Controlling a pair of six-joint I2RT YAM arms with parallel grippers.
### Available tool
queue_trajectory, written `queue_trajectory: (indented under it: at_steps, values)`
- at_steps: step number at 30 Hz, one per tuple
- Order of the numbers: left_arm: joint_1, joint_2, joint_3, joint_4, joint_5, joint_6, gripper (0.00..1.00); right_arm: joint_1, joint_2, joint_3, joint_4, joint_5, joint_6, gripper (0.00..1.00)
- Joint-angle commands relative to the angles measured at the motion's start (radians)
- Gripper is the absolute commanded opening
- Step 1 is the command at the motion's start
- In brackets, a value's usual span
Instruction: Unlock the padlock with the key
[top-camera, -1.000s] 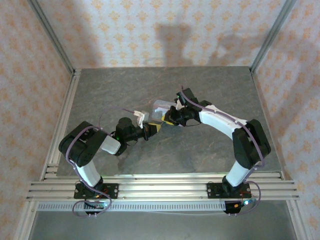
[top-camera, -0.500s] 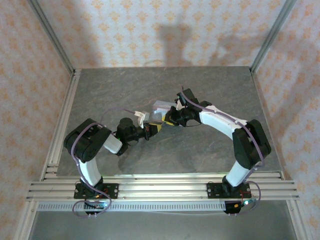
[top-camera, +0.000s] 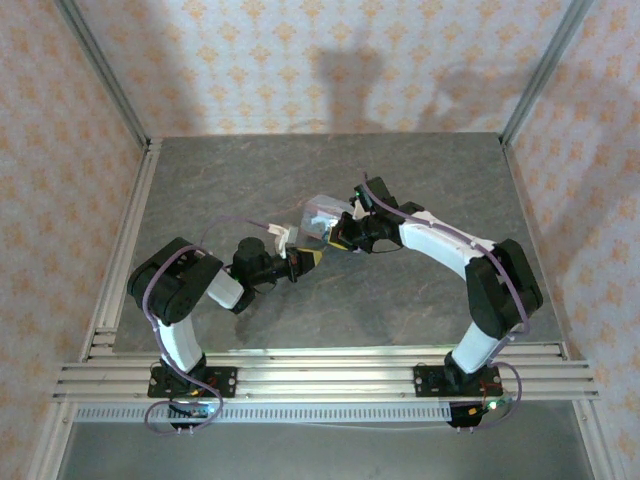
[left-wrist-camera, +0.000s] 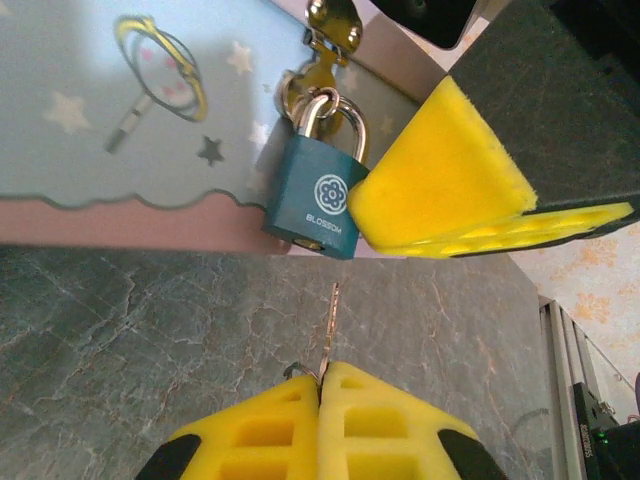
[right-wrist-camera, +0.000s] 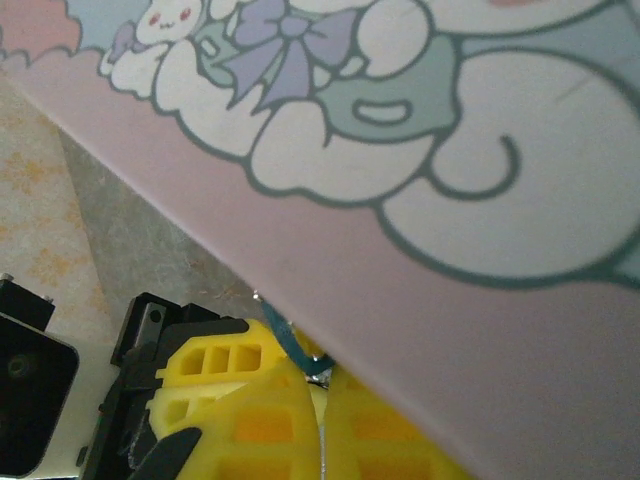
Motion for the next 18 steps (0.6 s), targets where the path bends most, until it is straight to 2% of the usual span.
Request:
queue_trajectory:
  at_steps: [1,9,12,14,18]
  values:
    - [-0.003,-0.015,-0.005,0.049,0.011,0.01,0.0,-0.004,-0.037,-0.002,0.031,0.0,0.011,0.0]
    - [0.011,0.0,-0.006,0.041,-0.007,0.006,0.0,-0.004,-0.02,-0.012,0.043,0.009,0.008,0.0]
    - [0.03,-0.036,-0.035,0.005,-0.035,0.011,0.0,-0.003,-0.023,-0.011,0.014,0.048,-0.019,0.0]
    - [0.036,-0.106,-0.063,-0.089,-0.067,0.052,0.0,0.015,-0.043,-0.009,-0.035,0.145,-0.05,0.0]
    - [0.039,-0.285,-0.099,-0.368,-0.156,0.153,0.0,0.126,-0.074,-0.007,-0.13,0.471,-0.078,0.0]
